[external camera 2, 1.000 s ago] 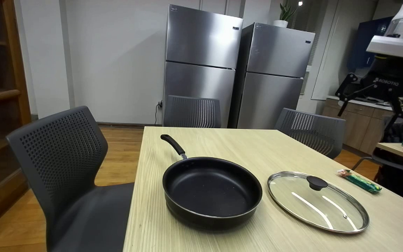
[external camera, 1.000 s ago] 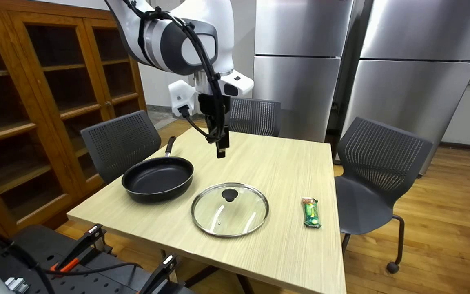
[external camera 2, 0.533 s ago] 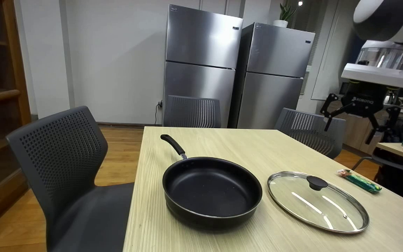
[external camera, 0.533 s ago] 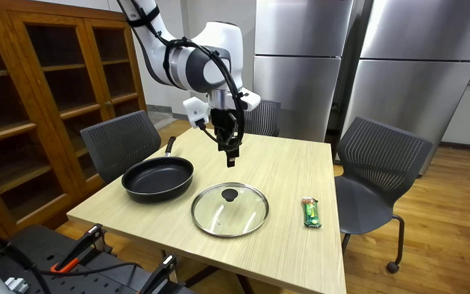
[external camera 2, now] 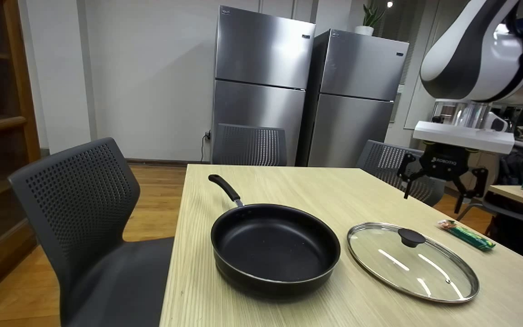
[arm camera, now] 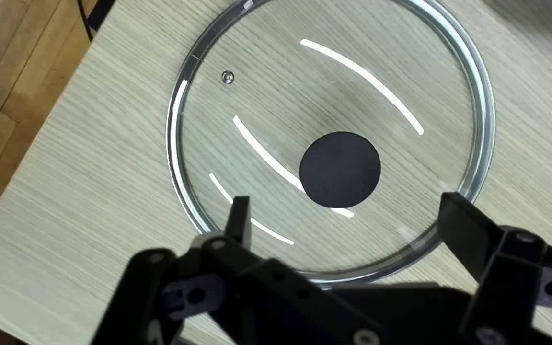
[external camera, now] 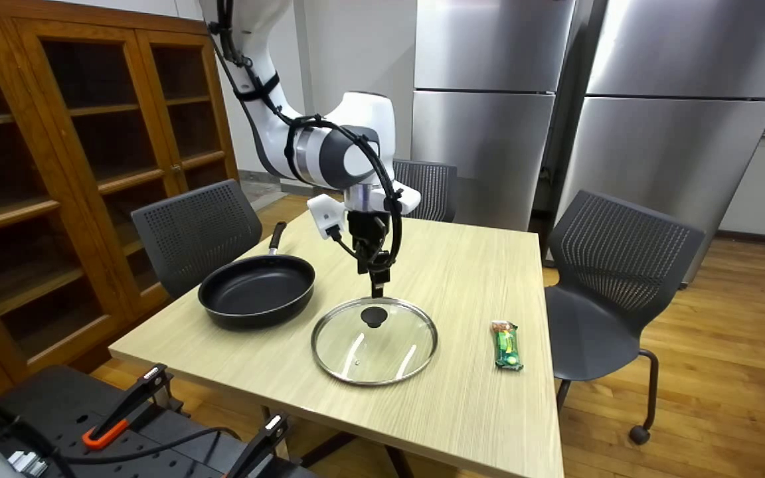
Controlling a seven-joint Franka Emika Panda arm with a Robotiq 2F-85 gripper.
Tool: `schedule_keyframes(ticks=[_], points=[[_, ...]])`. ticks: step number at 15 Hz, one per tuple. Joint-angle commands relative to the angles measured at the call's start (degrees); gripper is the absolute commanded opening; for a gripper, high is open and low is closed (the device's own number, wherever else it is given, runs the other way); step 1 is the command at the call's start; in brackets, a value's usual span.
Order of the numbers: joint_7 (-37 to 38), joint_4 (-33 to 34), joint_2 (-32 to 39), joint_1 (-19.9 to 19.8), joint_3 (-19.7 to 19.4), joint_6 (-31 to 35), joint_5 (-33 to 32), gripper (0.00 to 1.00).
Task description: Put the lid on the pan
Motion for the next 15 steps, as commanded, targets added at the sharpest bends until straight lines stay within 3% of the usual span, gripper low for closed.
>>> schedule_keyframes(ticks=[1, 15], points=[[1.88, 4.88, 4.97, 1.57, -1.36, -2.89, -0.33, 1.00], [4.28, 14.14, 16.15, 2.31, -1.46, -3.39, 1.82, 1.00]])
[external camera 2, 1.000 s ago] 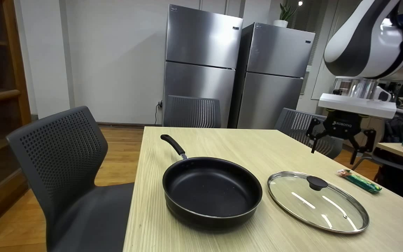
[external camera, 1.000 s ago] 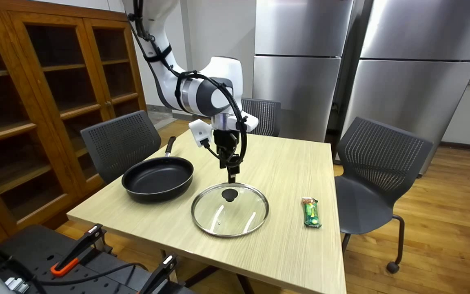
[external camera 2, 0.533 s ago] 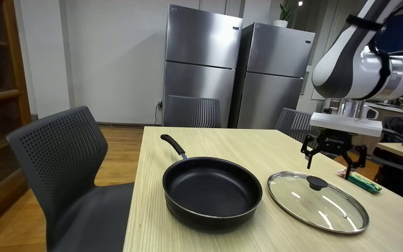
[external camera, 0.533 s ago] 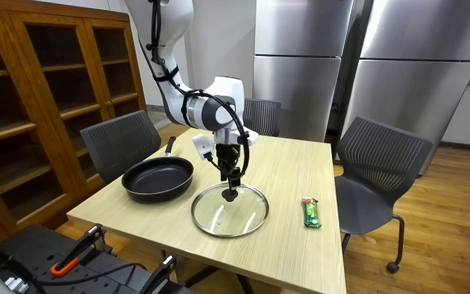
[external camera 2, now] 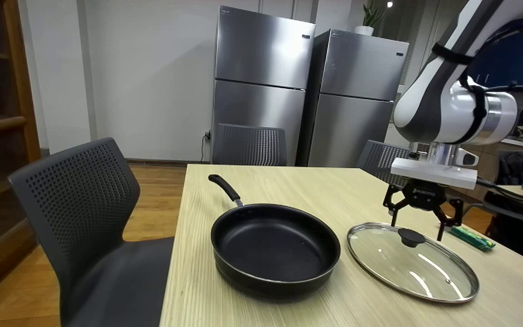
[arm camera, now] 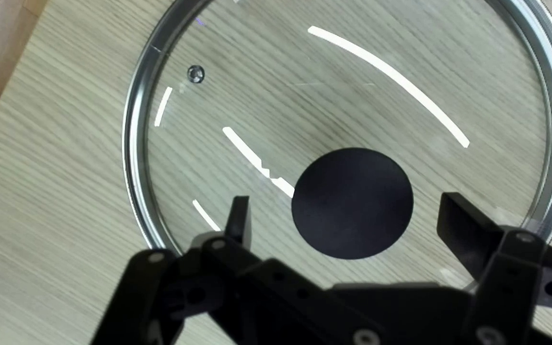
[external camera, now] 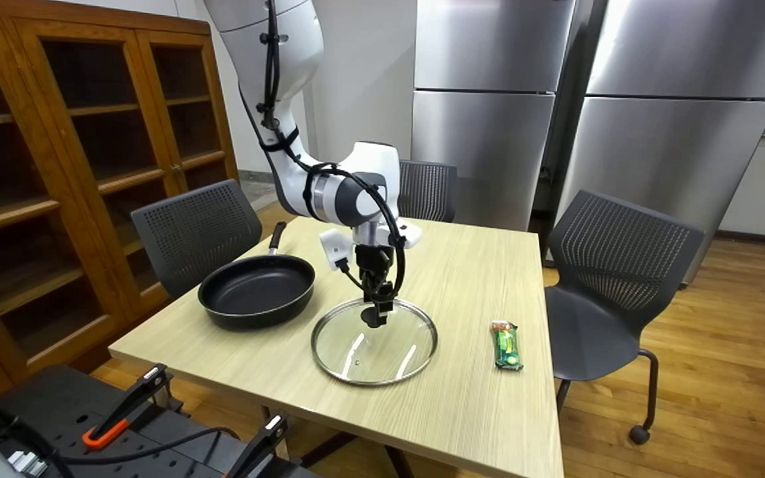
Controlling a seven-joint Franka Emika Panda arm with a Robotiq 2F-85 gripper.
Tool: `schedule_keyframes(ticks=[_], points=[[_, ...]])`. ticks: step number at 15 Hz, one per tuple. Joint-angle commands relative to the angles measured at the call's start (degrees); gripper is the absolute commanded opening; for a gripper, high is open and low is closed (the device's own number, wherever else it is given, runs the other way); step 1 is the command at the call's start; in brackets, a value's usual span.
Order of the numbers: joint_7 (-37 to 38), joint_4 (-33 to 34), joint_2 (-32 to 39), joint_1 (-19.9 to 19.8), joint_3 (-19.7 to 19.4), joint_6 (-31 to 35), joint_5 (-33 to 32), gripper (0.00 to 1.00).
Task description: Put the lid on the pan
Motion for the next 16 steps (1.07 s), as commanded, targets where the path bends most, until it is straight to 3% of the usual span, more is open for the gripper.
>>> schedule_keyframes(ticks=[1, 9, 10, 12, 15, 16], points=[[2.00, 3.48, 2.40, 1.51, -1.08, -2.40, 0.72, 1.00], [3.50, 5.35, 4.54, 2.16, -1.52, -3.42, 0.44, 1.00], [3.49, 5.17, 4.46, 2.27, -1.49, -3.33, 0.43, 0.75], [3.43, 5.09, 4.26, 2.32, -1.32, -3.68, 0.53, 0.66], [3.56, 4.97, 3.82, 2.40, -1.27, -4.07, 0.64, 0.40], [3.59, 4.79, 3.50, 2.40, -1.29, -4.02, 0.66, 0.39]])
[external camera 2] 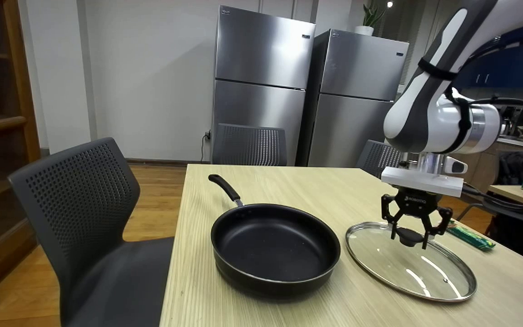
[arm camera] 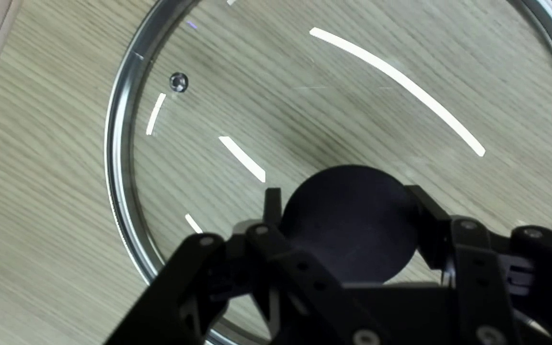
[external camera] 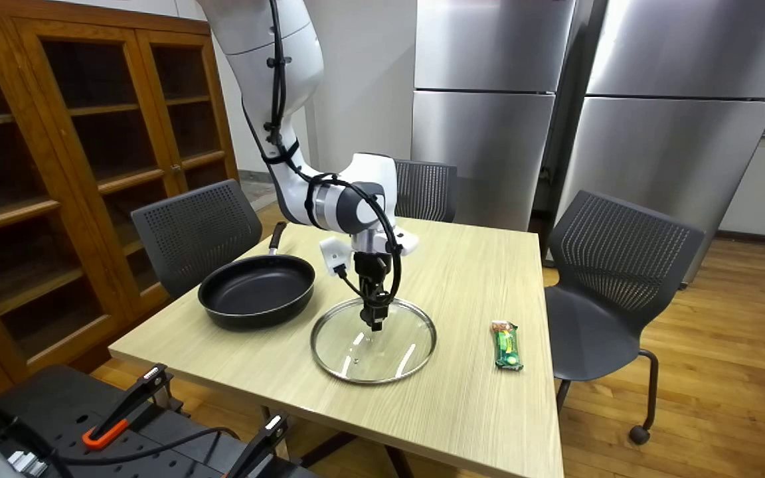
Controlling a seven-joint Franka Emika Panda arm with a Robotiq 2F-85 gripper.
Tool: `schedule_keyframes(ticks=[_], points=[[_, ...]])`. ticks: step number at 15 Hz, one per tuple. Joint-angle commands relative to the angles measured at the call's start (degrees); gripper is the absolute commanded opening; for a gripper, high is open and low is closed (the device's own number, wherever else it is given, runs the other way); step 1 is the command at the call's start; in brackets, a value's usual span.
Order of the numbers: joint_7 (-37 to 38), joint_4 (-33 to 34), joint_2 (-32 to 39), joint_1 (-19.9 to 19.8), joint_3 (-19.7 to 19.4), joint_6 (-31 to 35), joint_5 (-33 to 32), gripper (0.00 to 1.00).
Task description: Put the lid on the pan
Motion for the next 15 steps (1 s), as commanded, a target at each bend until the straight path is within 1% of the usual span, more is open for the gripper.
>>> schedule_keyframes(ticks=[1, 7, 15], points=[[1.32, 0.60, -0.90, 0.90, -0.65, -2.11, 0.69, 0.39], [2.13, -1.93, -4.46, 2.31, -1.99, -1.16, -0.03, 0.39], [6.13, -3.35, -8.71, 6.15, -5.46, -1.14, -1.65, 0.39]])
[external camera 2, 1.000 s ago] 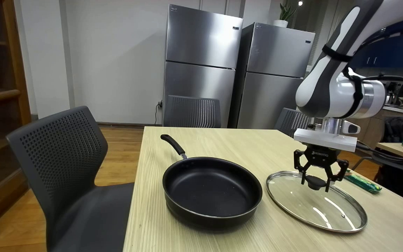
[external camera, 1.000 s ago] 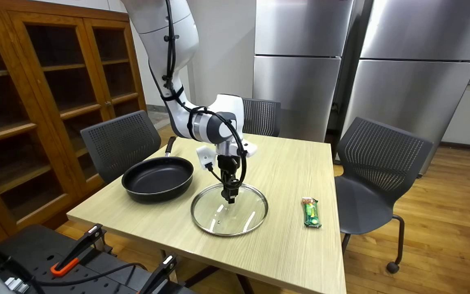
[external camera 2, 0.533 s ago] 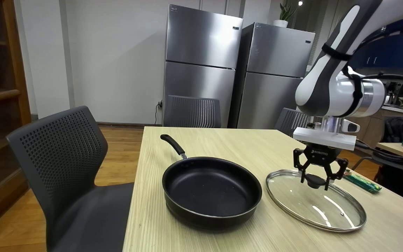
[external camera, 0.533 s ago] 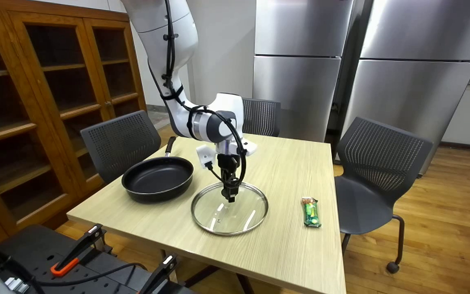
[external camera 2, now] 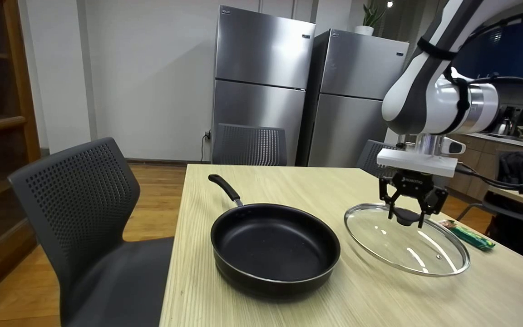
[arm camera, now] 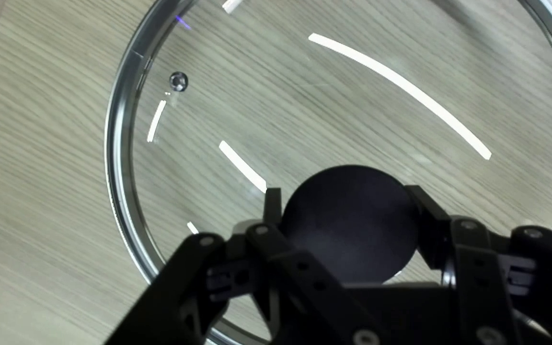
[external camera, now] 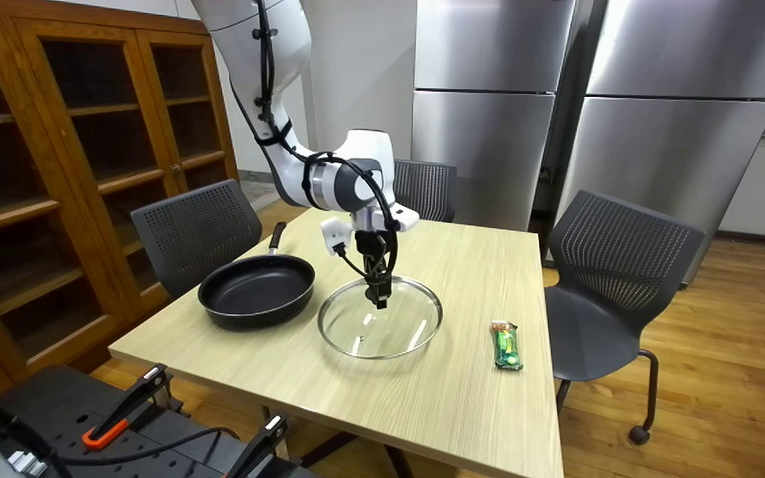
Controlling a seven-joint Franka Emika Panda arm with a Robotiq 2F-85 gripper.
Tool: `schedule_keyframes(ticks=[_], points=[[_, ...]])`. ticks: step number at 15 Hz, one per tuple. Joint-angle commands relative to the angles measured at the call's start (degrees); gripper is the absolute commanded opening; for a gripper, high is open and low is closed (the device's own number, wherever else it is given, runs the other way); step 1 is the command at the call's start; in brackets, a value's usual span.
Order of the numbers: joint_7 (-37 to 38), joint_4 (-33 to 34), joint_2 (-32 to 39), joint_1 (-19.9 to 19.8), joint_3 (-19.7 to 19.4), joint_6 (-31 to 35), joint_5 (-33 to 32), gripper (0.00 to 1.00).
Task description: Put the lid on the pan
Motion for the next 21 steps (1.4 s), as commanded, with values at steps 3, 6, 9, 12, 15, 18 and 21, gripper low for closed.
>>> schedule_keyframes(ticks=[3, 6, 9, 12, 15, 18, 21], points=[[5.46, -3.61, -6.71, 4.03, -3.77, -1.14, -3.10, 0.39], [7.99, -4.54, -8.56, 5.65, -5.33, -1.13, -5.13, 0.39], [10.54, -5.49, -10.42, 7.06, -6.35, -1.38, -7.31, 0.39], [12.47, -6.55, -12.73, 7.66, -6.15, -2.21, -9.07, 0.39], [12.67, -7.55, -15.02, 7.72, -5.43, -3.04, -10.44, 0.39], [12.90, -8.30, -16.96, 8.25, -4.85, -4.13, -12.04, 0.39], [13.89, -8.79, -18.24, 9.07, -4.06, -4.85, -14.08, 0.39]])
